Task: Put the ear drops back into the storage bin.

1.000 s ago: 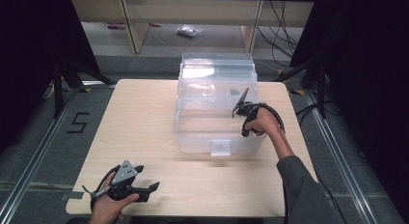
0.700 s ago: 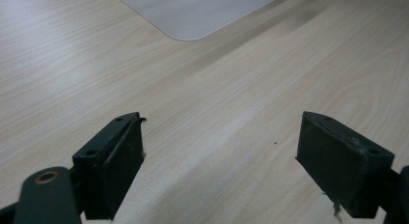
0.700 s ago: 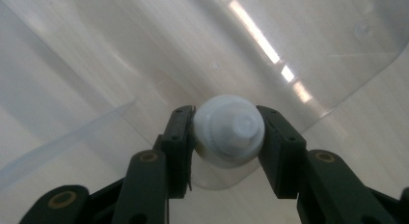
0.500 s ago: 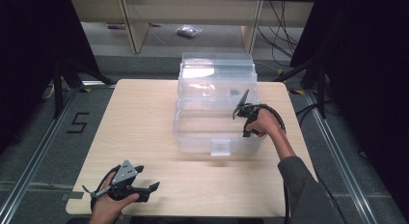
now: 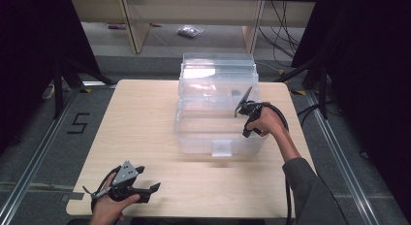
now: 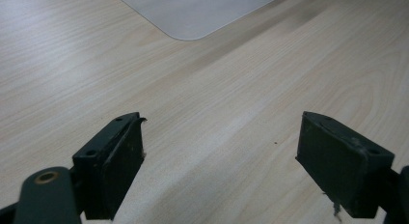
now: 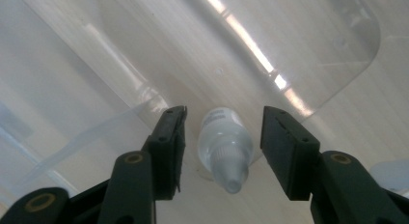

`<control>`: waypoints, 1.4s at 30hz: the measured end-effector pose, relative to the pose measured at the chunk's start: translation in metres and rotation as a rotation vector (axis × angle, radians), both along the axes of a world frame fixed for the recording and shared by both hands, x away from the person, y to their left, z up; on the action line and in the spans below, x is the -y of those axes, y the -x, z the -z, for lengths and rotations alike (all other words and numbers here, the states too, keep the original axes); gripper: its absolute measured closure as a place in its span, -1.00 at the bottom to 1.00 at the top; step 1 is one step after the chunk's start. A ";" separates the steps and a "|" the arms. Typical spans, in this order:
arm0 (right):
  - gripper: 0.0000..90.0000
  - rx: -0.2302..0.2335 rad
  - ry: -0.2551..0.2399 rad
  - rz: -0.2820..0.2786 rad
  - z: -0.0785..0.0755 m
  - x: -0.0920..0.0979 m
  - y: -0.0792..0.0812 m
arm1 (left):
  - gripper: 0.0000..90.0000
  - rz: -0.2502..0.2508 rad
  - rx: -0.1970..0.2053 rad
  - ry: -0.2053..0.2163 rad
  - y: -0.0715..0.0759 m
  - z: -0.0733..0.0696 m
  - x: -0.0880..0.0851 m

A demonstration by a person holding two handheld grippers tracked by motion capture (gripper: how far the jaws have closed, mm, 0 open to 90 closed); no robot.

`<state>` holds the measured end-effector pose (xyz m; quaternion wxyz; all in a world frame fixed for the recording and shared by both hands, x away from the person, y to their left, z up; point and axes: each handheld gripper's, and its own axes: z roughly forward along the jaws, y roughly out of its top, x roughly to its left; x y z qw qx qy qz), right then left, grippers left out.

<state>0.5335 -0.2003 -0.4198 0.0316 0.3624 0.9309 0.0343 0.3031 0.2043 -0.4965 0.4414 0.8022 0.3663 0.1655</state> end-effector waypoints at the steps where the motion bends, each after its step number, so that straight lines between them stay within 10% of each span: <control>1: 0.11 -0.011 -0.003 0.026 -0.001 -0.001 0.002 | -0.64 0.001 0.000 -0.001 0.000 0.000 0.000; 15: -0.14 0.115 -0.085 0.002 -0.021 0.002 0.012 | -0.64 -0.001 0.001 0.000 0.000 0.000 0.000; 42: -0.29 0.169 -0.227 0.047 -0.045 0.004 0.045 | -0.65 -0.003 0.000 0.004 0.000 0.000 0.001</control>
